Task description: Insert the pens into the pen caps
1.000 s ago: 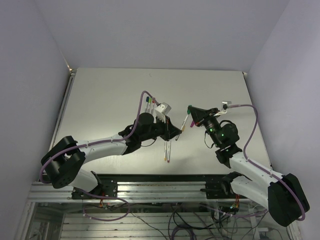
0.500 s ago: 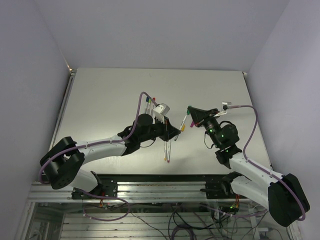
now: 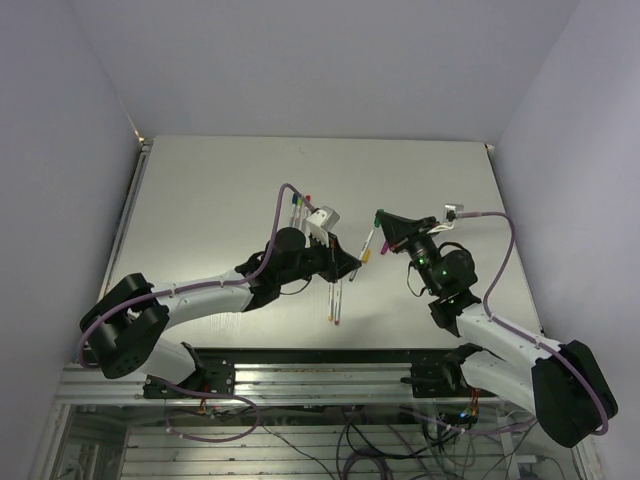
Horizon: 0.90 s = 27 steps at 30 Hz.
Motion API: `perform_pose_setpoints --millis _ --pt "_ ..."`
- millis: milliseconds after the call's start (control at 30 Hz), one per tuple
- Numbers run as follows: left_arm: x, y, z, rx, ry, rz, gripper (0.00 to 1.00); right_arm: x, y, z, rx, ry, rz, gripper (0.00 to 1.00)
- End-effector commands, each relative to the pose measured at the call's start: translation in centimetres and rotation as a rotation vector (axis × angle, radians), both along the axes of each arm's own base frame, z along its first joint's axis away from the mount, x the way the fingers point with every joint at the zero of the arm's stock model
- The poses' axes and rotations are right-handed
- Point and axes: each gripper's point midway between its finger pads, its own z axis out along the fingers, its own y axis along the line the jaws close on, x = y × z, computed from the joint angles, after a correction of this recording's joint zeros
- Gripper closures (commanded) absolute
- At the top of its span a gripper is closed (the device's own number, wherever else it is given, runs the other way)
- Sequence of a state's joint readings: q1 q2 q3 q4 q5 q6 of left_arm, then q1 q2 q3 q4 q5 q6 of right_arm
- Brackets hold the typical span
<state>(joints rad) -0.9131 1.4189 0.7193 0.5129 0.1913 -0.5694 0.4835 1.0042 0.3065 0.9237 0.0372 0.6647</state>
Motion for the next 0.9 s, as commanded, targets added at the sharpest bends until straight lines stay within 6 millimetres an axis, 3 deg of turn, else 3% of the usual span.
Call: perform_pose_setpoints --millis 0,533,867 --pt "0.2 -0.2 2.2 -0.064 -0.044 0.001 0.93 0.0 -0.1 1.1 0.015 -0.050 -0.010 1.00" --pt "0.4 0.3 2.8 -0.089 -0.053 0.031 0.93 -1.3 1.6 0.6 0.027 -0.029 0.042 1.00" --pt "1.1 1.3 5.3 -0.200 -0.111 0.105 0.93 -1.8 3.3 -1.6 -0.016 0.032 0.108 1.00"
